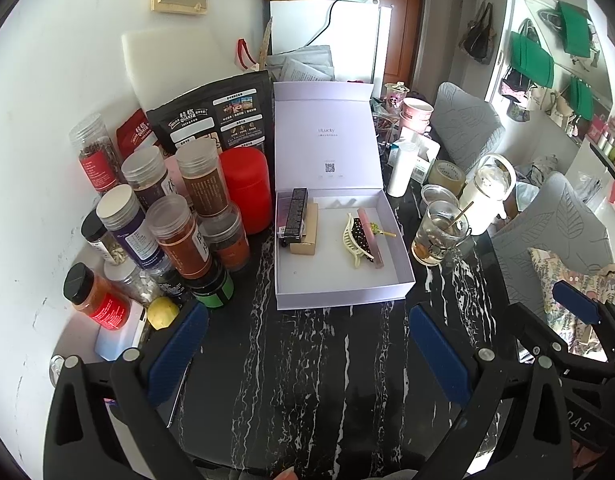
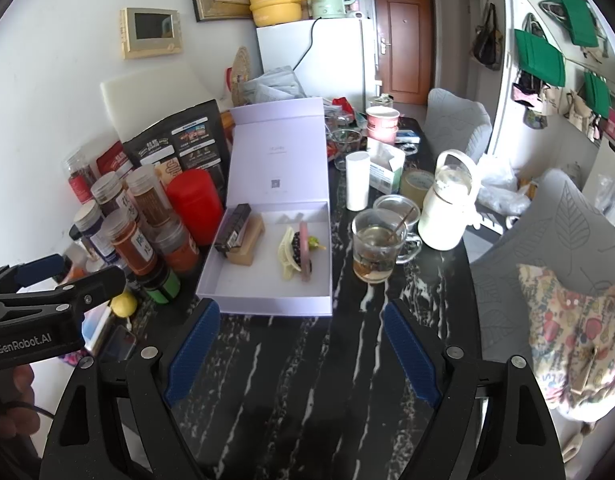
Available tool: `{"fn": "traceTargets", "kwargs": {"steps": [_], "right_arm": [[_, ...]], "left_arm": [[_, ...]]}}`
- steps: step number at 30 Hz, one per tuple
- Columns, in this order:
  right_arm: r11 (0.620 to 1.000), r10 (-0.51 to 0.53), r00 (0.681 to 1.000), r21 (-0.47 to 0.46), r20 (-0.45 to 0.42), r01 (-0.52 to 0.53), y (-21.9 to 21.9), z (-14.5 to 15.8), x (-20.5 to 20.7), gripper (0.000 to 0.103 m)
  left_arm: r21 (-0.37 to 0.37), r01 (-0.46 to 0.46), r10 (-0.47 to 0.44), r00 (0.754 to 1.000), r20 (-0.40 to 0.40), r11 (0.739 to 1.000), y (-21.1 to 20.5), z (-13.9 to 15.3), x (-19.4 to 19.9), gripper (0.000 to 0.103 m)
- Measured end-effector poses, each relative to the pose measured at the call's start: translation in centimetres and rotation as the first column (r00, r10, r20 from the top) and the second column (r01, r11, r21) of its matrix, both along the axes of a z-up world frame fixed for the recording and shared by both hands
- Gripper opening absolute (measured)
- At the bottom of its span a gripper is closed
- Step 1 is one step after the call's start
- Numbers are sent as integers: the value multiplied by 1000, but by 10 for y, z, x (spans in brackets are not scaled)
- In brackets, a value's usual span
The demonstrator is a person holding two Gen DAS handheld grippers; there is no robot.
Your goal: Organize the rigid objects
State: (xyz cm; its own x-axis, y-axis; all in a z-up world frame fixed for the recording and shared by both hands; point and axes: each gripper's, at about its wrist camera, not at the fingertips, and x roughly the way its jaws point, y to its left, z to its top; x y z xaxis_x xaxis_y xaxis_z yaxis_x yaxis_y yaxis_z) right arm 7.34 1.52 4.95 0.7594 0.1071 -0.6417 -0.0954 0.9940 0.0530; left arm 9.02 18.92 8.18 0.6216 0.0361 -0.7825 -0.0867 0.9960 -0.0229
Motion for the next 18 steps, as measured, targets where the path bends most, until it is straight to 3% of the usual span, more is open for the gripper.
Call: {"fn": "traceTargets", "kwargs": {"steps": [18], "right_arm": [[1000,-2,1000,-12,-15,2,2,-5,4,85]], "left_arm": [[19,13,-13,1000,-9,1000,0,-3,3,103]]}}
